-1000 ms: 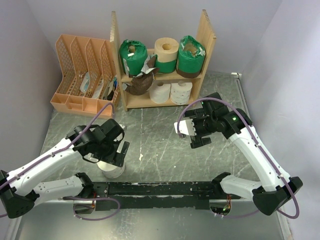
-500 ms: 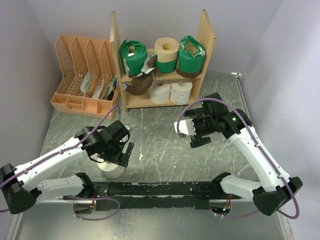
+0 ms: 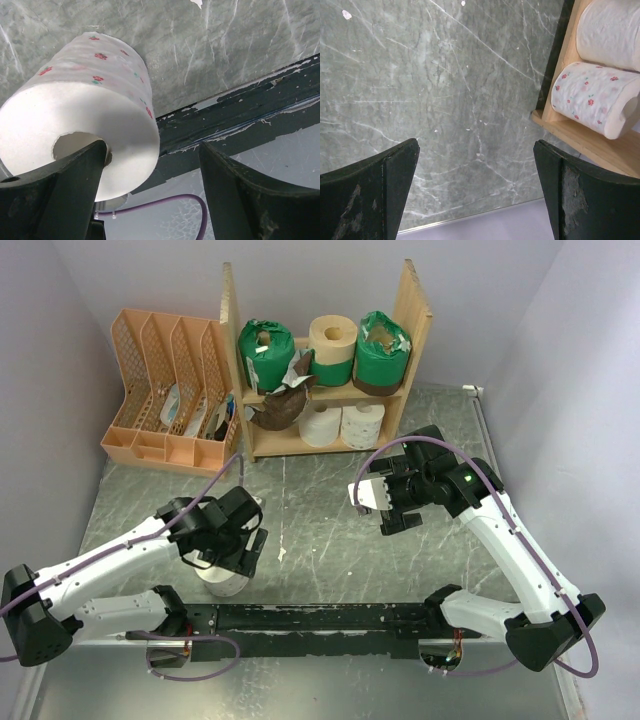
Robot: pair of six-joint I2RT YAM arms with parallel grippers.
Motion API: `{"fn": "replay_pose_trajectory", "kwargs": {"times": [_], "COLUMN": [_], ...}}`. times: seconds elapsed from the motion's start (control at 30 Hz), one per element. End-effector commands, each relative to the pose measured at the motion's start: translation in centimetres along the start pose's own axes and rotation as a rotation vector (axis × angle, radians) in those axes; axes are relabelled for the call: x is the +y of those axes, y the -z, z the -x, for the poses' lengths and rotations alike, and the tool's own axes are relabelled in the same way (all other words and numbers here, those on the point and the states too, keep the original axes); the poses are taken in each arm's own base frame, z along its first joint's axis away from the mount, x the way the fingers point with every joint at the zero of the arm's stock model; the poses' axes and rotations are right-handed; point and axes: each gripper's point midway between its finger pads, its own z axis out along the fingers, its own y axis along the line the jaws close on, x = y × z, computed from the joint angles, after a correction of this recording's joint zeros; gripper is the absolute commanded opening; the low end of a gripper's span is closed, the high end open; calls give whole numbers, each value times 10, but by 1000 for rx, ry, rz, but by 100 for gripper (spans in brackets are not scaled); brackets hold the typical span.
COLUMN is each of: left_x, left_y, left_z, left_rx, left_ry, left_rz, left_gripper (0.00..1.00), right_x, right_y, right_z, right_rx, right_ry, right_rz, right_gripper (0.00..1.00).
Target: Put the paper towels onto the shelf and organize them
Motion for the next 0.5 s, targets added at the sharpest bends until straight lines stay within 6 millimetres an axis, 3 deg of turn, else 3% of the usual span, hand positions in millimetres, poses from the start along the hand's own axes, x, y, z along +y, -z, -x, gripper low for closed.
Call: {"fn": "replay_pose_trajectory", "kwargs": {"times": [0.0, 0.47], "left_x": [-8, -9], "left_y": [-3, -5], "left_z": [0, -2], "left_rx": [3, 17], "left_ry": [-2, -19], "left_rz": [-26, -9], "left_gripper": [84, 69], "right_x": [-2, -4], "right_y": [0, 3], "right_z": [-3, -4], "right_rx": [6, 12], "right_ry": [-13, -15], "right_rz": [-18, -30], "right_gripper": [100, 100]}}
